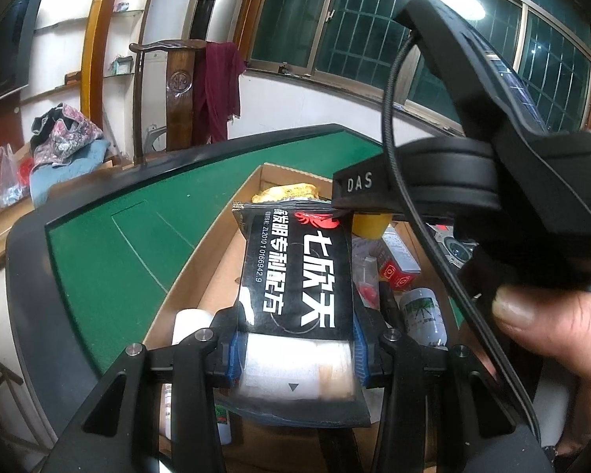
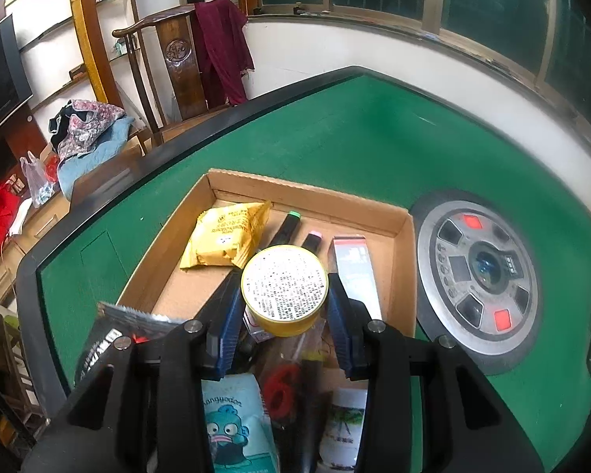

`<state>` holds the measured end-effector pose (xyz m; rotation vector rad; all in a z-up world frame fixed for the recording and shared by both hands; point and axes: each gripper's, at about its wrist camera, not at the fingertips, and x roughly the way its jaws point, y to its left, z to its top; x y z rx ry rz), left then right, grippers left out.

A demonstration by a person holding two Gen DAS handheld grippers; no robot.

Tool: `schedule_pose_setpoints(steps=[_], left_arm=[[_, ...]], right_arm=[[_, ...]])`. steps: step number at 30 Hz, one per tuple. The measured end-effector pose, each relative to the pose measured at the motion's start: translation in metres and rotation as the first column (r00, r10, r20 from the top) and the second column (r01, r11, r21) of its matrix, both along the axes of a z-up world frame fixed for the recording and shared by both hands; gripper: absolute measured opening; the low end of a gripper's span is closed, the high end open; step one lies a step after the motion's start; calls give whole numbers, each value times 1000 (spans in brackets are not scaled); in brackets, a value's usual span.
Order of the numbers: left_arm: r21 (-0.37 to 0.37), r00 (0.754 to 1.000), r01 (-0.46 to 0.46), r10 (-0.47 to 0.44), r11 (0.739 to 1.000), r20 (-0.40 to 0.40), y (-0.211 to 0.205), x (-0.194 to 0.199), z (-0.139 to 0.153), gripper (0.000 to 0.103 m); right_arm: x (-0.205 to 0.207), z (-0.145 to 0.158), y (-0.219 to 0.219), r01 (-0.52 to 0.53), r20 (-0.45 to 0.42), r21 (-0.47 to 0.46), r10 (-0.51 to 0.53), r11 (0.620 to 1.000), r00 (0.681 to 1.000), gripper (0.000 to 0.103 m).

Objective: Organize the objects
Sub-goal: 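Lower the snack bag with the left tool while the right tool lowers the yellow cup into the tray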

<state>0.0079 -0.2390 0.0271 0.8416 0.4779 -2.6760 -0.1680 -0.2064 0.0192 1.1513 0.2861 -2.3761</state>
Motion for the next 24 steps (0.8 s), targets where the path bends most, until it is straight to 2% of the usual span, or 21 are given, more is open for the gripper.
schedule_pose_setpoints(steps=[8,10,11,14,16,18,22,24], left_arm=[[26,1000,-3,3,1000,-3,-3,0,-1,40],[51,1000,-2,3,999,-8,-6,1,-2,47],[62,1000,-7,8,998,-8,-8,1,-3,53],[84,999,-7,10,996,-32,-9,7,-2,63],[71,999,-1,4,997,-46,-6,10,0,65],[54,1000,7,-5,999,-27,-2,11,2,68],[70,1000,28,-28,997,-3,-2,15,6,69],[60,1000,23,-23,998,3,-4,19,12,69]], right_arm=[[-3,-1,-9,-27,-1,19,27,999,1000,38],[0,-2,-11,-50,-5,29,51,998,999,40],[2,-1,-11,-59,-15,37,59,998,998,43],[11,9,-4,-61,-72,46,65,997,995,50],[18,16,3,-60,-103,29,62,998,993,53],[26,26,14,-59,-129,1,58,998,990,55],[49,46,49,-31,-178,-77,17,997,984,56],[61,50,68,2,-194,-99,-21,995,981,62]])
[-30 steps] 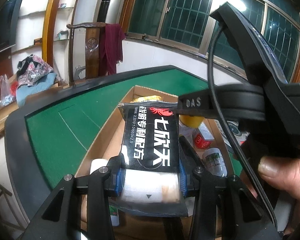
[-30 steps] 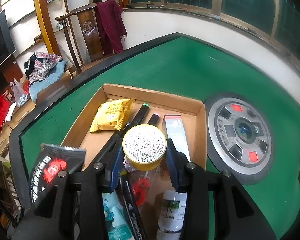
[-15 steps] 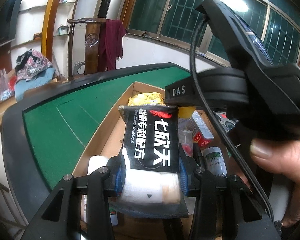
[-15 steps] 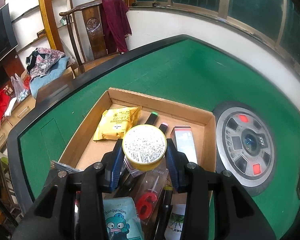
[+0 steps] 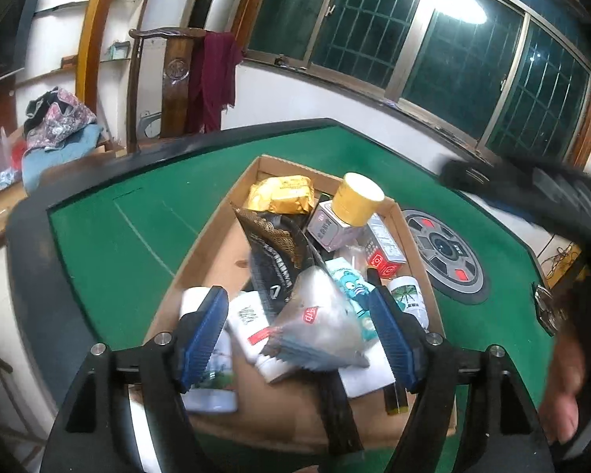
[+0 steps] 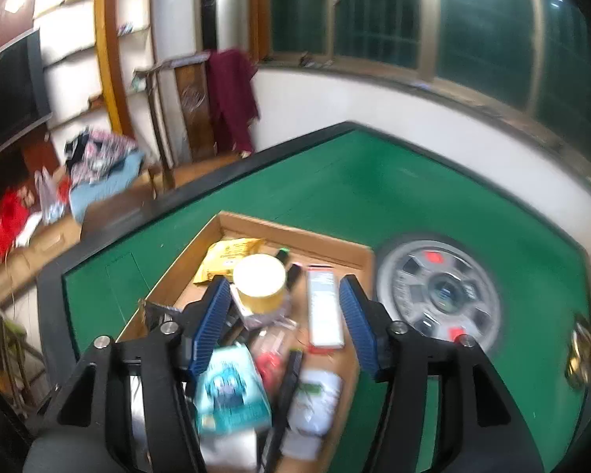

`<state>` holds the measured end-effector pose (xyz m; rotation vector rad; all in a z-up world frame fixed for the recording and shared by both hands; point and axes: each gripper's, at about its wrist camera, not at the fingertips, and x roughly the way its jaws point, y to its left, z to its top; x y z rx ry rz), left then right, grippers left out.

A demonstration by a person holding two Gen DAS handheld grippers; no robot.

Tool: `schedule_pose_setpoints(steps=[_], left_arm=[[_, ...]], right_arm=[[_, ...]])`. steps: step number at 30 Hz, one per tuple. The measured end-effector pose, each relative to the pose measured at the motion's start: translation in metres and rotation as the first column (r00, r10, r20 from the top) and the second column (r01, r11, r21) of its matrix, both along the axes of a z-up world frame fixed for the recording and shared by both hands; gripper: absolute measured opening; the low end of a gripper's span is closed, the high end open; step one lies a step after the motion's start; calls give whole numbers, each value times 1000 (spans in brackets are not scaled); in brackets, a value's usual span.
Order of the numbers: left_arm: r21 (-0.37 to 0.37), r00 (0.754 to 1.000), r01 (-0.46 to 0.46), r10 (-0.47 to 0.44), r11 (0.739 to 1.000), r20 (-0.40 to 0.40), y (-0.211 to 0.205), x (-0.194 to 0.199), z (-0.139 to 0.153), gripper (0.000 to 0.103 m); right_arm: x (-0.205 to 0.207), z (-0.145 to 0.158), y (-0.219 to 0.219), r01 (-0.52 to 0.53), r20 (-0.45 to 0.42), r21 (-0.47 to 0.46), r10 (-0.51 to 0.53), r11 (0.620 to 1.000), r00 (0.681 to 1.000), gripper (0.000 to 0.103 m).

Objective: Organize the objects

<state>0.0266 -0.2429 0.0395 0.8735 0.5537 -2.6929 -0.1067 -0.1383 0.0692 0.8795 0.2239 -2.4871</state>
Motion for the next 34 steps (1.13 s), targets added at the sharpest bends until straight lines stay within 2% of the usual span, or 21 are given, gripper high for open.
schedule_pose_setpoints(steps=[1,2,4,6,8,9,12,14,18,20,24,29,32,34], left_arm=[[-20,1000,-10,10,1000,-3,1,3,6,72],[-39,1000,-19,18,999,-2,2,4,10,80],[-108,1000,-21,21,994,2,11,8,22,85],[-184,999,45,-44,982,12,26,14,35,85],[-206,988,154,-153,966,22,38,22,44,85],[-217,985,172,-173,961,16,42,26,46,85],[-335,989,121,-140,934,-35,58,46,49,85],[-392,986,115,-154,913,-67,69,56,46,85],[-426,980,123,-177,896,-90,80,63,39,85],[-435,982,115,-168,893,-86,83,63,36,85],[-401,983,117,-163,908,-84,78,68,35,85],[-404,989,81,-123,911,-79,71,69,34,85],[-359,987,105,-141,927,-74,67,70,33,85],[-362,989,91,-125,928,-73,66,69,32,85]], right_arm=[[9,1,14,15,-9,-22,-16,1000,1000,64],[13,1,24,22,-15,-31,-23,999,1000,67],[24,-3,39,35,-26,-30,-36,999,999,68],[37,-9,56,35,-29,-28,-35,999,999,68],[49,-17,69,33,-30,-25,-34,999,999,68],[54,-21,74,32,-33,-21,-32,999,999,68],[66,-28,85,28,-50,-24,-29,999,998,68],[71,-28,87,14,-55,-23,-16,1000,998,68],[79,-30,91,-12,-53,-67,8,998,999,68],[83,-33,89,-18,-68,-52,14,998,998,72],[87,-38,88,-15,-78,-62,10,998,997,72],[90,-40,90,-8,-86,-72,1,997,996,72],[90,-42,89,6,-90,-61,-11,998,996,72],[89,-44,90,13,-86,-62,-19,998,996,72]])
